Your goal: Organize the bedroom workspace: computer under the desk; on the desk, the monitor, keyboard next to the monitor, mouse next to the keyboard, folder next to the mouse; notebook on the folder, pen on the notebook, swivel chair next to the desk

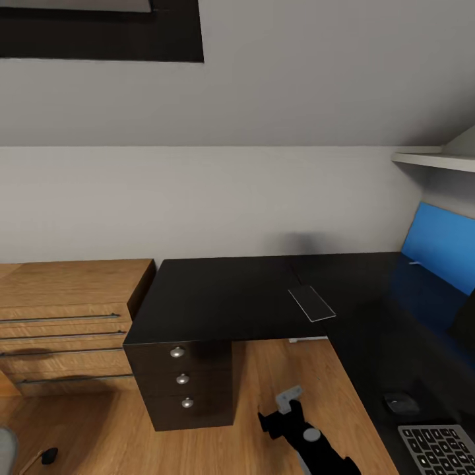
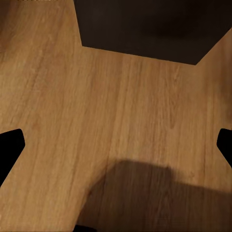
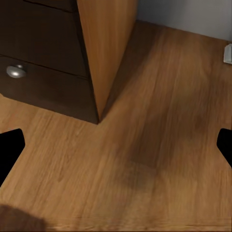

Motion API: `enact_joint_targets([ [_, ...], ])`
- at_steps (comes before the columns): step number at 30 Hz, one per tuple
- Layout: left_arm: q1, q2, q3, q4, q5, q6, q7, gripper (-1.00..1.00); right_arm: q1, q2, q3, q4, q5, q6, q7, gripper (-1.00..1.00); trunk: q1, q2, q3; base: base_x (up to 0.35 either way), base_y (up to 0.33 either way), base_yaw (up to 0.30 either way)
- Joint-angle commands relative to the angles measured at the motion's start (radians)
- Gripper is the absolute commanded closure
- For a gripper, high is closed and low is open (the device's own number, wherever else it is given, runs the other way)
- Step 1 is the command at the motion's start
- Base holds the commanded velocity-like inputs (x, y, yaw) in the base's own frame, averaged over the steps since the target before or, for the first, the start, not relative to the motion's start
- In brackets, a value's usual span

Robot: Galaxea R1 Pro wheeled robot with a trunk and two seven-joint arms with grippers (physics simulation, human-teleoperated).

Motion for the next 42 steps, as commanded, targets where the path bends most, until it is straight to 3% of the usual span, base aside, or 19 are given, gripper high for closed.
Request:
enact_joint_targets([
  [1,-0.001,0.0,-0.008,0.001,0.008,-0.003,0.0,-1.0,-0.001,0.001,-0.002,0.018,0.01,-0.017,0.002,-1.0,0.0,-0.001,-0.001,0.0,0.0,0.0],
  [3,-0.001,0.0,-0.008,0.001,0.008,-0.004,0.0,-1.0,-0.001,0.001,-0.002,0.106,0.009,-0.105,0.003,-1.0,0.0,-0.001,-0.001,0.0,0.0,0.0],
  [13,-0.001,0.0,-0.008,0.003,0.008,-0.004,0.0,-1.0,-0.001,0.002,-0.005,0.213,0.005,-0.198,0.005,-1.0,0.0,-0.001,-0.001,0.0,0.0,0.0],
  [20,-0.001,-0.001,-0.01,0.003,0.007,-0.004,-0.001,-1.0,-0.001,0.056,-0.004,0.28,0.004,-0.224,0.03,-1.0,0.0,-0.001,-0.001,0.0,0.0,0.003],
  [25,-0.001,-0.001,-0.011,0.003,0.007,-0.004,-0.001,-1.0,-0.001,0.061,-0.006,0.32,-0.003,-0.284,0.032,-1.0,0.0,-0.001,-0.001,0.0,0.0,0.057],
  [27,-0.001,-0.001,-0.011,0.003,0.007,-0.004,-0.001,-1.0,-0.001,0.061,-0.007,0.329,-0.016,-0.316,0.032,-1.0,0.0,-0.001,-0.002,0.0,0.0,0.085],
  [29,-0.001,-0.001,-0.011,0.003,0.007,-0.004,-0.001,-1.0,-0.001,0.061,-0.012,0.338,-0.067,-0.367,0.032,-1.0,0.0,-0.001,-0.002,0.0,0.0,0.06],
  [34,-0.001,-0.001,-0.011,0.003,0.007,-0.004,-0.001,-1.0,-0.001,0.061,-0.012,0.345,-0.166,-0.399,0.033,-1.0,0.0,-0.001,-0.002,0.0,0.0,0.023],
  [42,-0.001,-0.002,-0.011,0.003,0.008,-0.002,0.005,-1.0,-0.001,0.061,-0.012,0.385,-0.205,-0.409,0.031,-1.0,0.0,-0.001,-0.002,0.0,0.0,0.168],
])
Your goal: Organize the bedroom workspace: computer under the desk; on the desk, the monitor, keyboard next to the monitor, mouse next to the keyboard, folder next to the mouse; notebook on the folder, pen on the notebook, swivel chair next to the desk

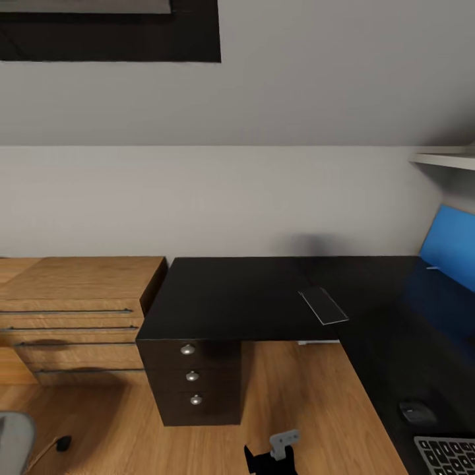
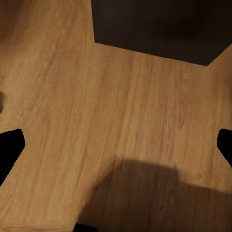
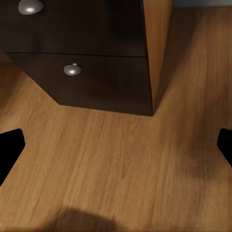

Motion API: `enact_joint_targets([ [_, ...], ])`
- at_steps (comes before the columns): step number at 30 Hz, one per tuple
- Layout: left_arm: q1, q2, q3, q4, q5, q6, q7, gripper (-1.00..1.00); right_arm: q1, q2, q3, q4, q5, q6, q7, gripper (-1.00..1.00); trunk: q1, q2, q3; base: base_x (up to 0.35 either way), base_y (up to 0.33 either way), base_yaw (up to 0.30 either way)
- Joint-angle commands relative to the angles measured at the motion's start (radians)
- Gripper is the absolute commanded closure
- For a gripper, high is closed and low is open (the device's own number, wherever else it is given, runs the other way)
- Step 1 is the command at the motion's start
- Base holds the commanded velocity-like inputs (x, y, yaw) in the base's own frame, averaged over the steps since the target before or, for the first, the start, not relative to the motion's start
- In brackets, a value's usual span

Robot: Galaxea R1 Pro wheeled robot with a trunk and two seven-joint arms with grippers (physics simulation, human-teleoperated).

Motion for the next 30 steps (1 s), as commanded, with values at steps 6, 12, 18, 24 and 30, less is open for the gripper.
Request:
enact_joint_targets([
  [6,-0.001,-0.001,-0.01,0.012,0.007,0.005,0.0,-1.0,-0.001,0.0,-0.002,0.006,-0.003,-0.004,-0.011,-1.0,0.0,-0.001,-0.001,0.0,0.0,0.269],
  [12,-0.001,0.0,-0.01,0.022,0.006,0.009,0.002,-1.0,-0.001,0.0,-0.002,0.007,-0.004,-0.004,-0.052,-1.0,0.0,-0.001,-0.001,0.0,0.0,0.278],
  [18,-0.001,-0.001,-0.01,0.023,0.006,0.01,0.0,-1.0,-0.001,0.0,0.0,0.007,-0.005,-0.004,-0.062,-1.0,0.0,-0.001,-0.001,0.0,0.0,0.279],
  [24,-0.001,-0.001,-0.011,0.024,0.006,0.01,0.003,-1.0,-0.001,0.0,0.003,0.007,-0.004,-0.004,-0.064,-1.0,0.0,-0.001,-0.002,0.0,0.0,0.279],
  [30,-0.001,-0.001,-0.011,0.024,0.006,0.01,0.004,-1.0,-0.001,0.0,0.003,0.007,-0.005,-0.004,-0.064,-1.0,0.0,-0.001,-0.005,0.0,0.0,0.268],
])
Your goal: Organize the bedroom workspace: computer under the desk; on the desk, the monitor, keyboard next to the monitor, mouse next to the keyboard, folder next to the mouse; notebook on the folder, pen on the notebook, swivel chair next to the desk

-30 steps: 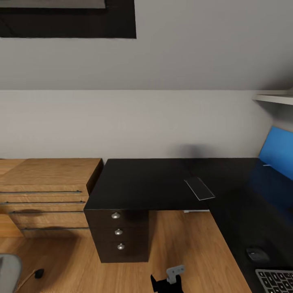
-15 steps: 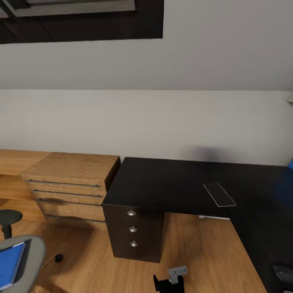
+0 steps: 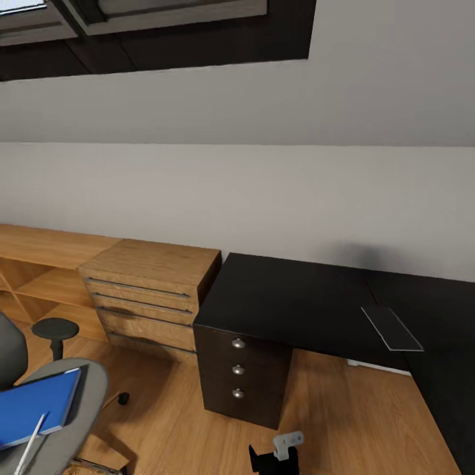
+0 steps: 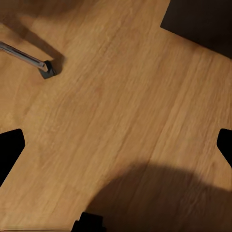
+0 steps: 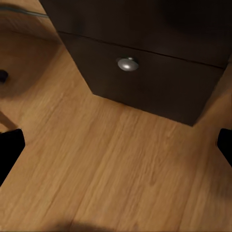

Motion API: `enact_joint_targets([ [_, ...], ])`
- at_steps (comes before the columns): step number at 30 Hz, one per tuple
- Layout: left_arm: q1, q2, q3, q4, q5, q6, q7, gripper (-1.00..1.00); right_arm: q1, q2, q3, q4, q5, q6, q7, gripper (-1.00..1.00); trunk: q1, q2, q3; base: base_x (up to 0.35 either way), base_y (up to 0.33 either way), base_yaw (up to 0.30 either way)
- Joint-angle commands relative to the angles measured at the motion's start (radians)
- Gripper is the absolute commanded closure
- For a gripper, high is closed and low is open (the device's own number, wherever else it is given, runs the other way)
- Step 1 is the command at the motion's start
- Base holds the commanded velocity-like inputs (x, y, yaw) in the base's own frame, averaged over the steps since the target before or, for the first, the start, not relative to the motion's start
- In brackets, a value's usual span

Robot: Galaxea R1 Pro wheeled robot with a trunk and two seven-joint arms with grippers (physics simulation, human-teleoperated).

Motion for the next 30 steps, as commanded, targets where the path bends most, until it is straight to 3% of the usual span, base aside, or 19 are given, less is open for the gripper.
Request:
enact_joint_targets([
  [1,-0.001,0.0,-0.008,0.001,0.007,-0.003,0.001,-1.0,-0.001,0.0,0.003,0.001,0.0,-0.003,0.0,-1.0,0.0,-0.001,-0.002,0.0,0.0,0.252],
  [9,-0.001,0.0,-0.008,0.001,0.007,-0.003,0.001,-1.0,-0.001,0.0,0.003,-0.001,0.002,-0.015,0.0,-1.0,0.0,-0.001,-0.009,0.0,0.0,0.221],
  [15,-0.001,0.0,-0.008,0.001,0.007,-0.003,0.001,-1.0,-0.001,0.0,0.001,-0.001,0.004,-0.087,-0.002,-1.0,0.0,-0.001,-0.015,0.0,0.0,0.212],
  [21,-0.001,0.0,-0.008,0.001,0.007,-0.003,0.001,-1.0,-0.001,0.0,0.001,-0.001,0.003,-0.106,-0.002,-1.0,0.0,-0.001,-0.021,0.0,0.0,0.216],
  [30,-0.001,0.0,-0.008,0.001,0.007,-0.003,0.001,-1.0,-0.001,-0.034,0.0,-0.002,0.003,-0.112,-0.002,-1.0,0.0,-0.001,-0.03,0.0,0.0,0.217],
])
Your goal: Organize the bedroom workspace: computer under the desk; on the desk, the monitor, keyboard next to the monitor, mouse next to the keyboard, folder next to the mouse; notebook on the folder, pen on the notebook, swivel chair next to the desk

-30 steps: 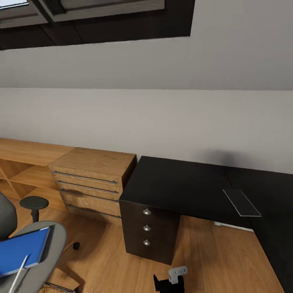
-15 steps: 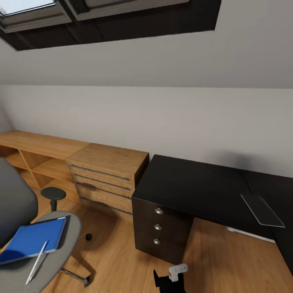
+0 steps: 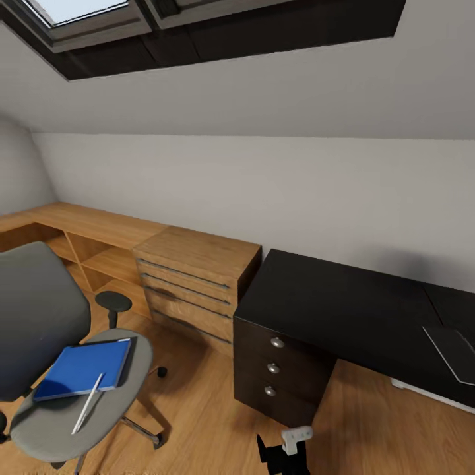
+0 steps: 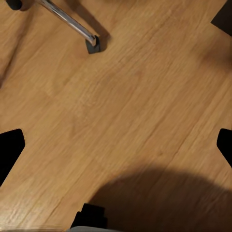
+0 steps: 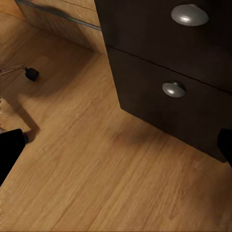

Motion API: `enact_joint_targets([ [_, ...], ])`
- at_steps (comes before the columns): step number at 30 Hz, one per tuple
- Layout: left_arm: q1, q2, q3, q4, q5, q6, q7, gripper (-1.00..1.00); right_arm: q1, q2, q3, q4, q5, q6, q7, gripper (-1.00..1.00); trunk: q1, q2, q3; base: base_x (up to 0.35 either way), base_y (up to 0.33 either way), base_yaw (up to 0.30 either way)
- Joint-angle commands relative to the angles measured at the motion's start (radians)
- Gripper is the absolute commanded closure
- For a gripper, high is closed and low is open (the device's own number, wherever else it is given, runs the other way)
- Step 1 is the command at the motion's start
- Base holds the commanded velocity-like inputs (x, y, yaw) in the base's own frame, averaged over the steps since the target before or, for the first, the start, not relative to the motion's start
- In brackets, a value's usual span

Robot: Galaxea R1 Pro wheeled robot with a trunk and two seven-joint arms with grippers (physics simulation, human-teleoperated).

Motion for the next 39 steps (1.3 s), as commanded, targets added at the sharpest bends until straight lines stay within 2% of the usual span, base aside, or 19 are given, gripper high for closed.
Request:
enact_joint_targets([
  [1,-0.001,0.0,-0.008,0.001,0.007,-0.003,0.001,-1.0,-0.001,-0.001,0.004,0.001,0.0,-0.003,-0.001,-1.0,0.0,-0.001,-0.002,0.0,0.0,0.217],
  [39,-0.001,0.0,-0.009,0.001,0.006,-0.003,-0.001,-1.0,-0.001,-0.005,0.004,-0.001,0.001,-0.003,-0.001,-1.0,0.0,-0.001,-0.048,0.0,0.0,0.194],
])
